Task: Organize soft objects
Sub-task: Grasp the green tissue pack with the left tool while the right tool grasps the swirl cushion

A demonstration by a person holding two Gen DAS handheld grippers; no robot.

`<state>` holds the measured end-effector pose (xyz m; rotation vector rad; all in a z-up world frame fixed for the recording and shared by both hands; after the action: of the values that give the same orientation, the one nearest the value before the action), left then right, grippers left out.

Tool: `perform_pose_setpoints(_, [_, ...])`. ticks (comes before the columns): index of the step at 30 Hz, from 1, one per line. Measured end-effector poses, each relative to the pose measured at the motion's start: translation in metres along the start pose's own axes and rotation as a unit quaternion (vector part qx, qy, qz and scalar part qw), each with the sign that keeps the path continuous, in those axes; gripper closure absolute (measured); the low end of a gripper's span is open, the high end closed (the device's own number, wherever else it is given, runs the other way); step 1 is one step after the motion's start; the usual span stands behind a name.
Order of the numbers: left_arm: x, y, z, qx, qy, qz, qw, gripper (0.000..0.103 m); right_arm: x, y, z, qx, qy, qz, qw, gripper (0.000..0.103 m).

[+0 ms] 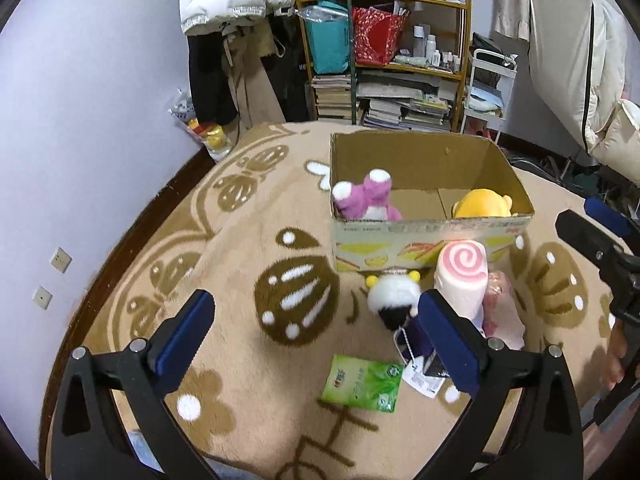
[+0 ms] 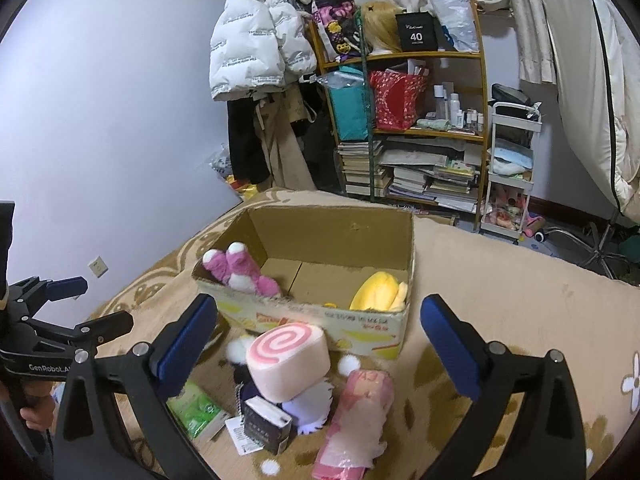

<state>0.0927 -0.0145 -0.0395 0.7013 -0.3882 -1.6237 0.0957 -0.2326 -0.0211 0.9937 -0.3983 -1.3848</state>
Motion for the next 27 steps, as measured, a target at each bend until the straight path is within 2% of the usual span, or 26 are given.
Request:
perform_pose_setpoints(14, [0.000,-0.017,-0.036,-0.074,-0.032,0.008,0.9967,0.002,-0.012,-0.017,-0.022,-0.046,0.012,0.011,0.999,0.000])
perform_pose_setpoints(27, [0.017,-0.028,-0.068,-0.122,-0.060,-0.016,0.9906,0.002,-0.012,-0.031,-0.057,-0.096,0.017,0.014,0.995,0.000])
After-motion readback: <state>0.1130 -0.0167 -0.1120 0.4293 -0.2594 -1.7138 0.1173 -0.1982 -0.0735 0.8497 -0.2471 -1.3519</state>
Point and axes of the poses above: each gripper's, at about its wrist camera, not at the fingertips, and z roughly against the way its jaws point, x to its right, y to its top, the point moved 3 cm from there along -z, roughly the way its jaws point, and after that the axes turned 8 degrees about y, right-handed, at the moved point
